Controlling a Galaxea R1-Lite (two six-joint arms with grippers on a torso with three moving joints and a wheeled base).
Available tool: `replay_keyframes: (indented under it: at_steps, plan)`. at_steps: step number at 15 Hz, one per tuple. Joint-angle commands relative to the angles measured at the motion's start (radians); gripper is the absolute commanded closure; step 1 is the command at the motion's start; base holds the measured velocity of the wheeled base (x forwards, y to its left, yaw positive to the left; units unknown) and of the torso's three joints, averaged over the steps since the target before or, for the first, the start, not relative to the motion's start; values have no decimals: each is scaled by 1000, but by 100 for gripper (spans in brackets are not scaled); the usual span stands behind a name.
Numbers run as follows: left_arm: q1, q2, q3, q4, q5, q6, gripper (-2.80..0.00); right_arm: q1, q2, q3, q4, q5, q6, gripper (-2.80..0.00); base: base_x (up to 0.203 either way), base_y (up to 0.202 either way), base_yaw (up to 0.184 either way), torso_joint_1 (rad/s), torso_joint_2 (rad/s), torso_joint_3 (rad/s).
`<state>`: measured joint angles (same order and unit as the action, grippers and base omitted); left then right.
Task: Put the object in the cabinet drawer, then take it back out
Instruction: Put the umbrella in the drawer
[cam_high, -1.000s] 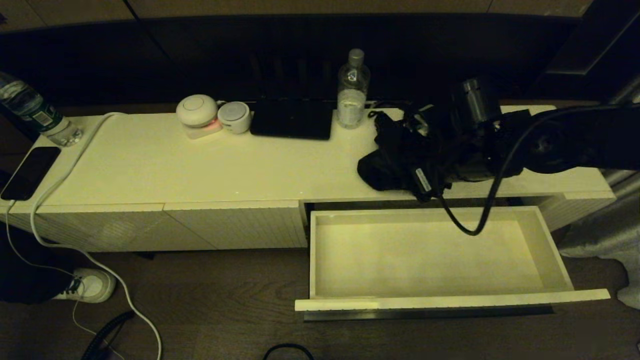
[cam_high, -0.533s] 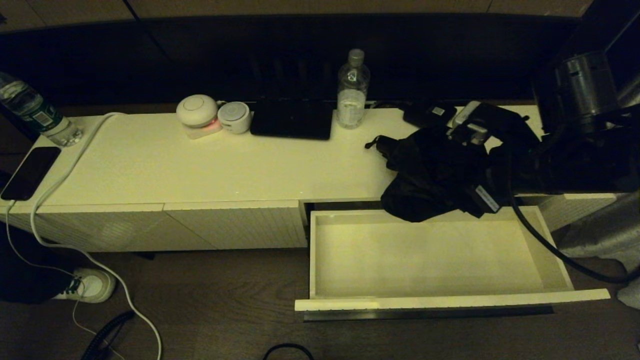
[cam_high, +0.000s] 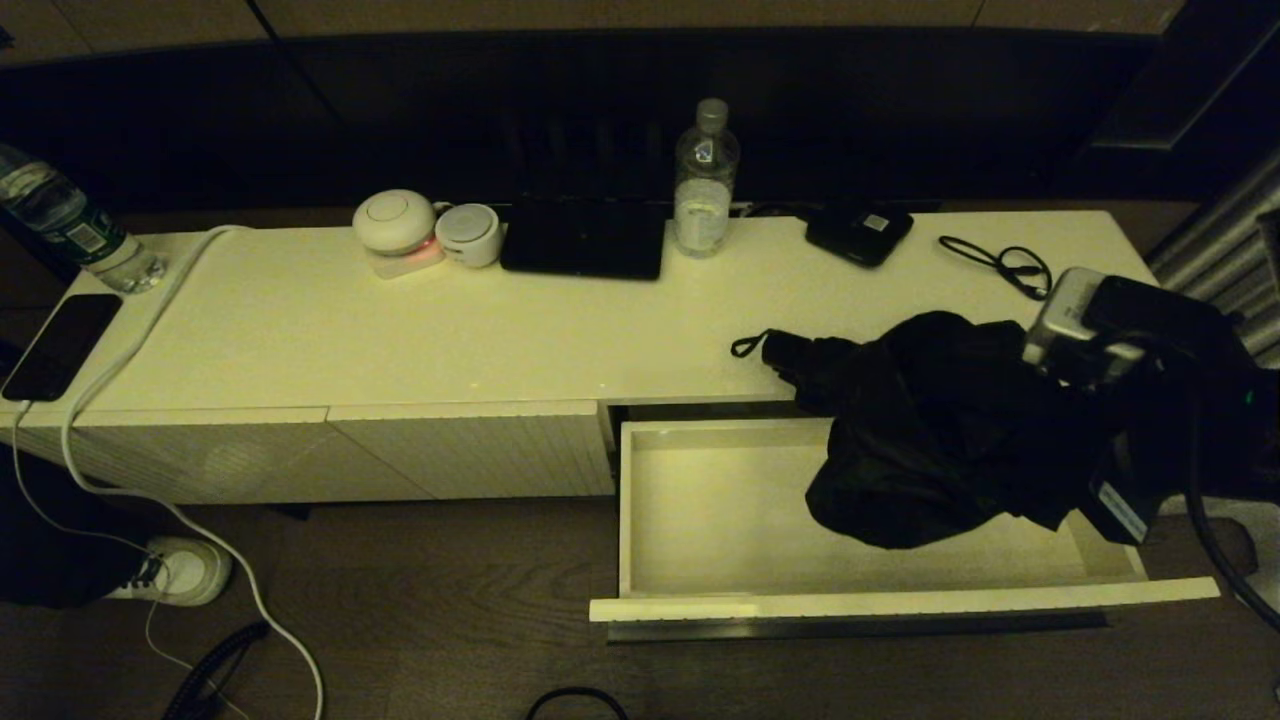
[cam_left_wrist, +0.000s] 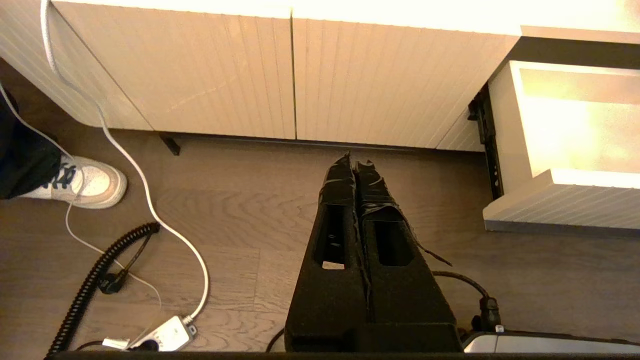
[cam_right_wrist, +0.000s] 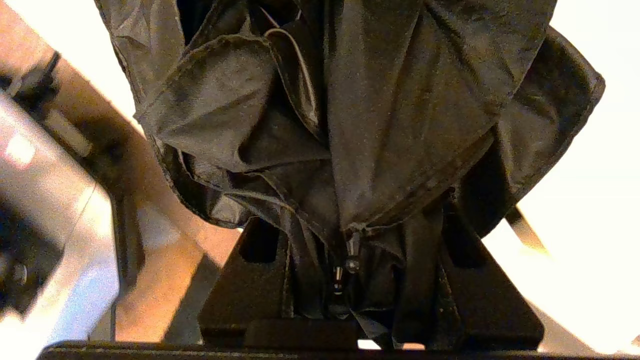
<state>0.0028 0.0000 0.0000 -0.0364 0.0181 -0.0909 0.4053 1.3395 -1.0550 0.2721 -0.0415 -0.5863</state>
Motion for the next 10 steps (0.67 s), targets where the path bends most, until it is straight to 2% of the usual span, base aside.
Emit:
replay_keyframes:
  at_steps: [1, 3, 4, 6, 10]
  plan:
    - [-1, -2, 0, 0, 0, -1, 0, -29, -62, 64, 10, 29, -107, 0, 0, 0, 0, 0, 0, 0]
    - [0, -2, 0, 0, 0, -1, 0, -63, -62, 105, 21, 78, -256, 0, 0, 0, 0, 0, 0, 0]
    - [0, -2, 0, 0, 0, -1, 0, -69, -43, 129, 21, 89, -293, 0, 0, 0, 0, 0, 0, 0]
    - [0, -2, 0, 0, 0, -1, 0, -78, -3, 164, 21, 92, -358, 0, 0, 0, 0, 0, 0, 0]
    - [0, -2, 0, 0, 0, -1, 0, -124, 76, 185, 10, 102, -437, 0, 0, 0, 0, 0, 0, 0]
